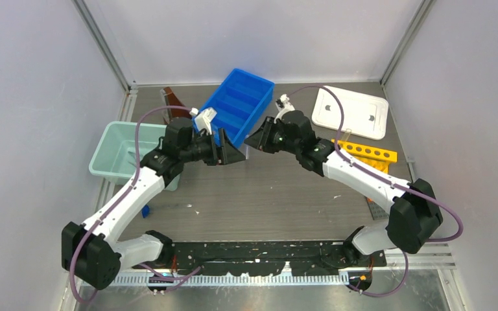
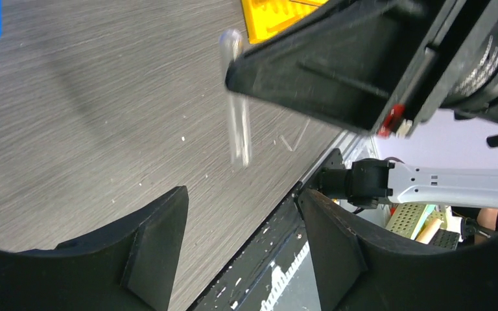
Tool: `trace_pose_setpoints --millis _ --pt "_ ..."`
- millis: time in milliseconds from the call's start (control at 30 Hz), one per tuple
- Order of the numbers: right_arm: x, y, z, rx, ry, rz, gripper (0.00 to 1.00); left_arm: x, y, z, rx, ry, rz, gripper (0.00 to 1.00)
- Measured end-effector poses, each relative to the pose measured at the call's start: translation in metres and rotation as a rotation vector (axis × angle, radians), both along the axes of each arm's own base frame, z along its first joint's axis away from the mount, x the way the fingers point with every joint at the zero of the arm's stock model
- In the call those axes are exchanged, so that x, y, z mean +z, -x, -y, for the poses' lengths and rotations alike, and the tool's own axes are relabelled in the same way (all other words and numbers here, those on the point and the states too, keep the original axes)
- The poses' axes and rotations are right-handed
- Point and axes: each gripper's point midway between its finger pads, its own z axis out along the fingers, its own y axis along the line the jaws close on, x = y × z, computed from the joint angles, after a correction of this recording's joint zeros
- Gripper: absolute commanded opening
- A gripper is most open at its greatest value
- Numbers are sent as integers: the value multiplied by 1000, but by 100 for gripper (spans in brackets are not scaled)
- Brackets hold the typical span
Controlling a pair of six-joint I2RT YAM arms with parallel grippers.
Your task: Organize the chemistry lab equipment
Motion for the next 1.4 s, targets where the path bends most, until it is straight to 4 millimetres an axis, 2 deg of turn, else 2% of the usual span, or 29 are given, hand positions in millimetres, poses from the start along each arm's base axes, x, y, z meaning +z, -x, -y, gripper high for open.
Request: trace_pose_setpoints --millis 200,400,633,833,1133,1400 --pt "18 10 -24 6 -93 14 17 8 -5 7 -28 22 17 60" --pt "29 14 -34 3 -143 22 17 12 -7 5 -25 11 59 54" --pt "33 15 -37 -3 -176 22 17 22 -5 3 -31 18 120 42" --pt "30 20 -34 -6 -186 11 18 15 -4 2 -37 10 118 32" --pt "32 26 -32 -5 -216 8 18 14 -1 4 -55 17 117 33" --pt "32 28 -33 1 -228 -1 19 14 0 4 -64 21 118 20"
